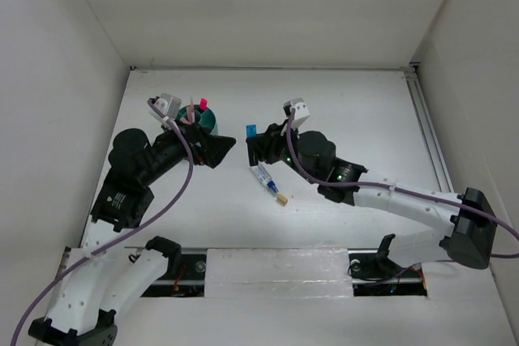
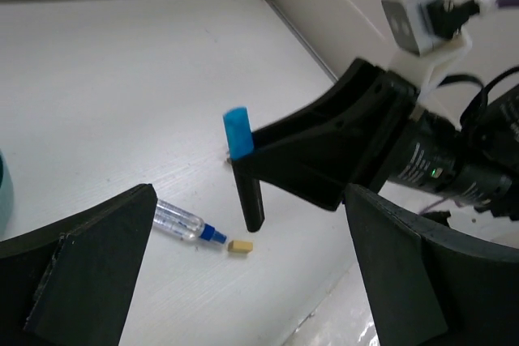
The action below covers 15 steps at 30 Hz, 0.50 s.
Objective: Sort the stationery into containers
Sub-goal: Place the stationery in the storage box.
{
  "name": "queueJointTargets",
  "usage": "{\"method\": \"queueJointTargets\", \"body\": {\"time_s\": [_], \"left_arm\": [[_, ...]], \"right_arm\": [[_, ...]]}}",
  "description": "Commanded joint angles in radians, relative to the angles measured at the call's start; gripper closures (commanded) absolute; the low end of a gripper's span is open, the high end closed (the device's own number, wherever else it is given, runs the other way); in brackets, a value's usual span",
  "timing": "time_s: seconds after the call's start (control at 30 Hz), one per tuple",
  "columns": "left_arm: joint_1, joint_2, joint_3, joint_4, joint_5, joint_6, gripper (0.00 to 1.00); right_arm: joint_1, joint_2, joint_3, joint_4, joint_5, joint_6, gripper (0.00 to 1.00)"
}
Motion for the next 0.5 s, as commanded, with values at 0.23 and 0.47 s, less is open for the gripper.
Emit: {"method": "queueJointTargets", "body": {"time_s": [0.23, 0.47], "left_arm": [[0.015, 0.111, 0.013, 0.058, -0.049, -0.088, 0.07], [0.015, 0.122, -0.006, 0.078, 0.065, -0.088, 0.11]], "right_arm": [[0.028, -0.083, -0.132, 0.335, -0.183, -0.125, 1.00], [0.057, -0.063, -0.097, 0.347, -0.234, -0.162, 1.00]]}}
